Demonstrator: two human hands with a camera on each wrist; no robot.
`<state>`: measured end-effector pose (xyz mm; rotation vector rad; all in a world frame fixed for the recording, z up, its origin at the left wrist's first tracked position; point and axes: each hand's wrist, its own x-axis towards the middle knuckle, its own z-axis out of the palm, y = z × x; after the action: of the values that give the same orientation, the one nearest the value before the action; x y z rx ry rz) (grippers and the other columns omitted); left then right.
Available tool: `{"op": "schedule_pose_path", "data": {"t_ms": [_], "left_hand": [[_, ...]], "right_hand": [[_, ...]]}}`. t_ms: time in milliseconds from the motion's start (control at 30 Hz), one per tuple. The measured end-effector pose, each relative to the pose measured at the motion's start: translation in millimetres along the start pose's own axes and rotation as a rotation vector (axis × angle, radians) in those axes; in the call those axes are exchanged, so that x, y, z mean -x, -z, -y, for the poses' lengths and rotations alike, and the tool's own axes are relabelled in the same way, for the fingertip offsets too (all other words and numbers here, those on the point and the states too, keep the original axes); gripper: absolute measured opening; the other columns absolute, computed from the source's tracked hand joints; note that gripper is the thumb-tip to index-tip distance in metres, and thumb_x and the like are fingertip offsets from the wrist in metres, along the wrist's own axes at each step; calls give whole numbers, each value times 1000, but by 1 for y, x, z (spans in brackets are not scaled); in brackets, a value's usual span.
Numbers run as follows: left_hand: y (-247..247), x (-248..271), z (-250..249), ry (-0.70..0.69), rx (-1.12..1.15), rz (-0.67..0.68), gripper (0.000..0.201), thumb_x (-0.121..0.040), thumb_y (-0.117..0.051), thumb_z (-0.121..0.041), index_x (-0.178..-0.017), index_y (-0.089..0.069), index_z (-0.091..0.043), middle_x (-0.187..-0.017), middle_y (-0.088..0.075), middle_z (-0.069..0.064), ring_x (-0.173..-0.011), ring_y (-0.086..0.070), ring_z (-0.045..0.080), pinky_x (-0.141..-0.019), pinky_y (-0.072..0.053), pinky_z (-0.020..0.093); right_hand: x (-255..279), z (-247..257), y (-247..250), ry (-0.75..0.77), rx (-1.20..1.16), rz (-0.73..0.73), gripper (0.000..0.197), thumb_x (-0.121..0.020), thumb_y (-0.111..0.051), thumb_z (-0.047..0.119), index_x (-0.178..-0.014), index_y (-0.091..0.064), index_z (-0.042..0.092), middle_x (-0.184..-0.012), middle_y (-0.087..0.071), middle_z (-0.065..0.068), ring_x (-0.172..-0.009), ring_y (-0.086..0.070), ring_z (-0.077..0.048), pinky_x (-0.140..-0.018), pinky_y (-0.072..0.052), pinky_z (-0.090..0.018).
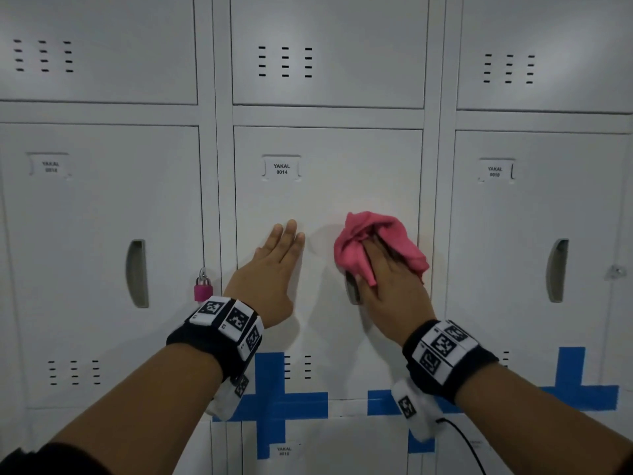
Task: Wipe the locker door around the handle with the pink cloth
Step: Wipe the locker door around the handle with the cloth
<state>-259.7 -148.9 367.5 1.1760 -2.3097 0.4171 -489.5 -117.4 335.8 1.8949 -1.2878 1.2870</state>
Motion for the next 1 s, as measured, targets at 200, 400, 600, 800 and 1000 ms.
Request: {"op": "schedule_pose_path", "data": {"t_ms": [200, 400, 600, 800, 1000], "left_hand": [[0, -1, 1, -10, 28, -14, 99, -73, -43, 1, -151, 13, -27, -156, 28, -10, -143, 23, 9, -117, -27, 38], [0, -1, 1, -39, 26, -17, 84, -84, -39, -14, -151, 10, -23, -157, 26, -5, -144, 23, 12, -121, -14, 40], [-1, -2, 5, -30, -15, 23, 92, -85, -49, -25, -149, 16, -25, -153, 33, -10, -142, 27, 9, -120, -21, 36], [0, 0, 2, -20, 1, -10, 97, -77, -42, -1, -149, 16, -27, -153, 33, -12, -142, 27, 7, -115, -31, 34], [-3, 0, 4, -32, 22, -33, 97, -77, -43, -2, -149, 16, -28, -153, 33, -13, -143, 26, 8, -114, -33, 33]], "right_hand": [[-24, 9, -12, 90, 239, 121, 56, -96, -44, 28, -150, -34, 18, -154, -39, -4, -140, -37, -21, -116, -29, -38], [10, 16, -30, 232, 308, 311, 45, -100, -39, 31, -145, -42, 27, -143, -53, 5, -122, -55, -17, -99, -46, -40], [62, 4, -38, 226, 285, 433, 48, -101, -41, 29, -148, -34, 34, -136, -56, 12, -110, -60, -14, -92, -51, -36], [86, -13, -23, 169, 340, 403, 51, -97, -47, 34, -147, -36, 32, -141, -53, 10, -120, -57, -15, -102, -47, -39], [52, 6, -19, 68, 317, 145, 54, -94, -45, 26, -147, -39, 23, -145, -49, 2, -133, -45, -18, -113, -33, -41]]}}
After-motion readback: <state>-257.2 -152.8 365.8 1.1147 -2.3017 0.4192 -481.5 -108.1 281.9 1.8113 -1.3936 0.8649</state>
